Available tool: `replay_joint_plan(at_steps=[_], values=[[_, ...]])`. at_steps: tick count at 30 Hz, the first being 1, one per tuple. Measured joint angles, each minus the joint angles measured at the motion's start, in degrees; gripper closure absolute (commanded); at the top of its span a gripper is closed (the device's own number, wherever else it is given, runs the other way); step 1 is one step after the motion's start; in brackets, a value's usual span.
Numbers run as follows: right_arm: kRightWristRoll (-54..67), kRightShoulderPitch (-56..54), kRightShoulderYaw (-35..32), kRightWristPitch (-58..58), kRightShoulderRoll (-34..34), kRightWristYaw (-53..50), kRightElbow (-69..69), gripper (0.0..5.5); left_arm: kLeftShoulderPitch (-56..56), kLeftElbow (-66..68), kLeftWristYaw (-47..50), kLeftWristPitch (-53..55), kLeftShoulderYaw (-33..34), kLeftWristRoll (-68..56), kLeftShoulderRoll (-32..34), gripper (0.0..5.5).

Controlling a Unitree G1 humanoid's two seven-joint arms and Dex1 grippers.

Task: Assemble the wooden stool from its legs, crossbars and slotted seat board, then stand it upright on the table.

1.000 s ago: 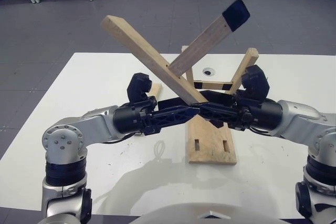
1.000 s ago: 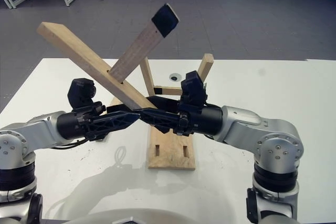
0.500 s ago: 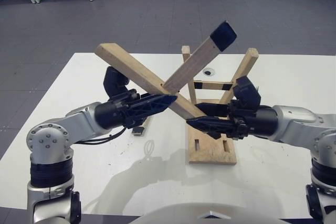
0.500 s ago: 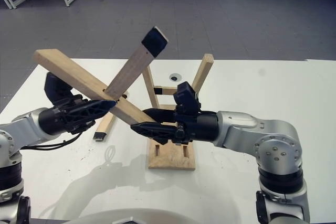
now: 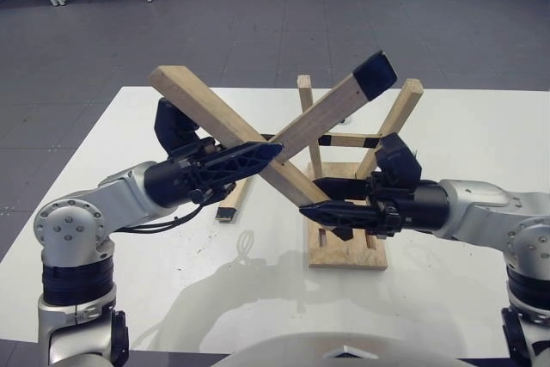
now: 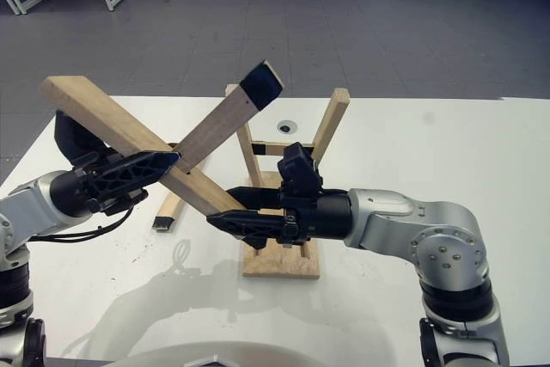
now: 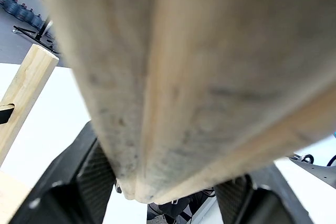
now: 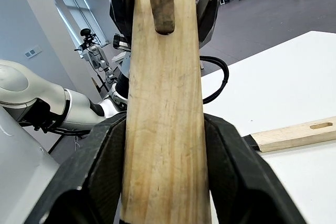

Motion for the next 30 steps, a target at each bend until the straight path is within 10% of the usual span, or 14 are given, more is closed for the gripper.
replay_joint_plan(at_steps=[11, 25, 30], values=[[9.8, 0.8, 0.0, -2.1, 0.6, -5.0, 3.7, 3.46, 0.3, 0.2, -0.1, -3.5, 0.3, 0.7, -3.2, 3.30], [13.7, 2.3, -6.9, -2.0, -7.7, -4.0, 13.1, 0.45, 0.2, 6.0, -3.6, -5.7, 4.0, 9.4, 0.8, 3.44], [0.3, 6.7, -6.5, -2.4, -9.5, -1.6, 15.8, 0.41, -0.1, 5.7, -6.5, -9.4, -0.8, 25.0, 0.8, 3.44]])
